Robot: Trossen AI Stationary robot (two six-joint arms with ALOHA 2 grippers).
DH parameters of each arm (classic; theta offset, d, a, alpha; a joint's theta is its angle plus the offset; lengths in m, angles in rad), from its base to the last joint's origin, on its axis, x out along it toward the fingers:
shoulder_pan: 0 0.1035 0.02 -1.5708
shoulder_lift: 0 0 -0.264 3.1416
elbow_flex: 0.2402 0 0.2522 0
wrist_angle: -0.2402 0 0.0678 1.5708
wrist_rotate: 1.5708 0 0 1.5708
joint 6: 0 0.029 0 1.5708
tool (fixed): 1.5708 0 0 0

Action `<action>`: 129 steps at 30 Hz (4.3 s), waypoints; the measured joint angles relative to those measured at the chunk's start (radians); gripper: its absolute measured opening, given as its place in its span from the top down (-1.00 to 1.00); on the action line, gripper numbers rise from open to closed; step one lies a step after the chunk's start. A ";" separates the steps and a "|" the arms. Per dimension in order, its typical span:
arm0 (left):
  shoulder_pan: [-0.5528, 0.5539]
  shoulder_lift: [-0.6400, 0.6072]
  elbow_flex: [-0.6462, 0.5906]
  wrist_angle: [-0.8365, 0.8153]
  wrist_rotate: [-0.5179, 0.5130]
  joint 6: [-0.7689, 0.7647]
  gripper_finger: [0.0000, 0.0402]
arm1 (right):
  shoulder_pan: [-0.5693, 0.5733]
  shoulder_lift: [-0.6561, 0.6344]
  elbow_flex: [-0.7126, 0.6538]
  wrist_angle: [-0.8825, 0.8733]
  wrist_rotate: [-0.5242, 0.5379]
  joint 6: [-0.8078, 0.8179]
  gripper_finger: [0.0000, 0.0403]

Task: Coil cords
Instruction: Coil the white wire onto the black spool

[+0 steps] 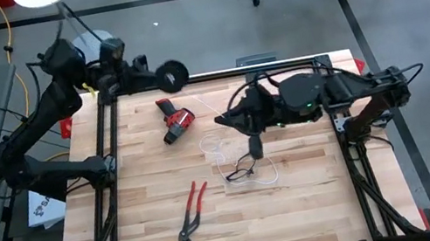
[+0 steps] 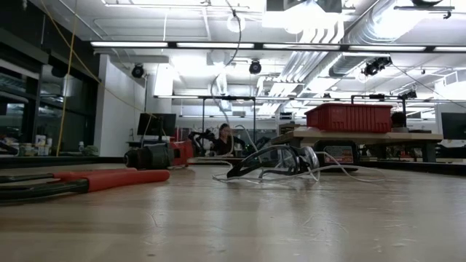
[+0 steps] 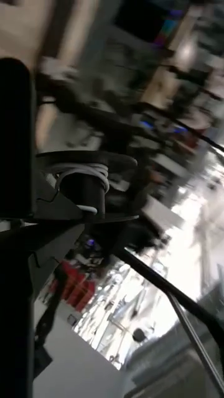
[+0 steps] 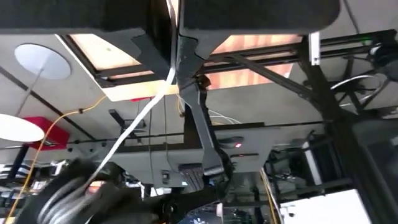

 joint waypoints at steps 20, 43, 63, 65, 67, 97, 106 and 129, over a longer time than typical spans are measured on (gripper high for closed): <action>-0.243 0.124 0.000 -0.166 0.118 -0.185 1.00 | -0.065 -0.056 0.000 -0.007 -0.029 -0.059 1.00; -0.341 0.374 0.001 0.855 0.081 -0.535 1.00 | -0.135 -0.008 0.001 0.203 -0.230 -0.055 1.00; -0.257 0.367 0.109 1.057 -0.061 -0.284 1.00 | -0.129 0.072 0.001 0.226 -0.186 0.031 0.86; -0.241 0.367 0.132 1.056 -0.060 -0.281 1.00 | -0.126 0.072 0.001 0.223 -0.163 0.029 0.74; -0.225 0.368 0.154 1.052 -0.048 -0.281 1.00 | -0.123 0.071 0.001 0.210 -0.130 0.028 0.61; -0.232 0.368 0.190 1.004 -0.054 -0.262 1.00 | -0.133 0.145 0.000 0.279 -0.007 -0.078 0.22; -0.250 0.368 0.190 1.003 -0.058 -0.246 1.00 | -0.137 0.158 0.000 0.306 -0.074 -0.078 0.22; -0.298 0.369 0.190 0.975 -0.096 -0.227 1.00 | -0.137 0.163 0.000 0.345 -0.126 -0.104 0.26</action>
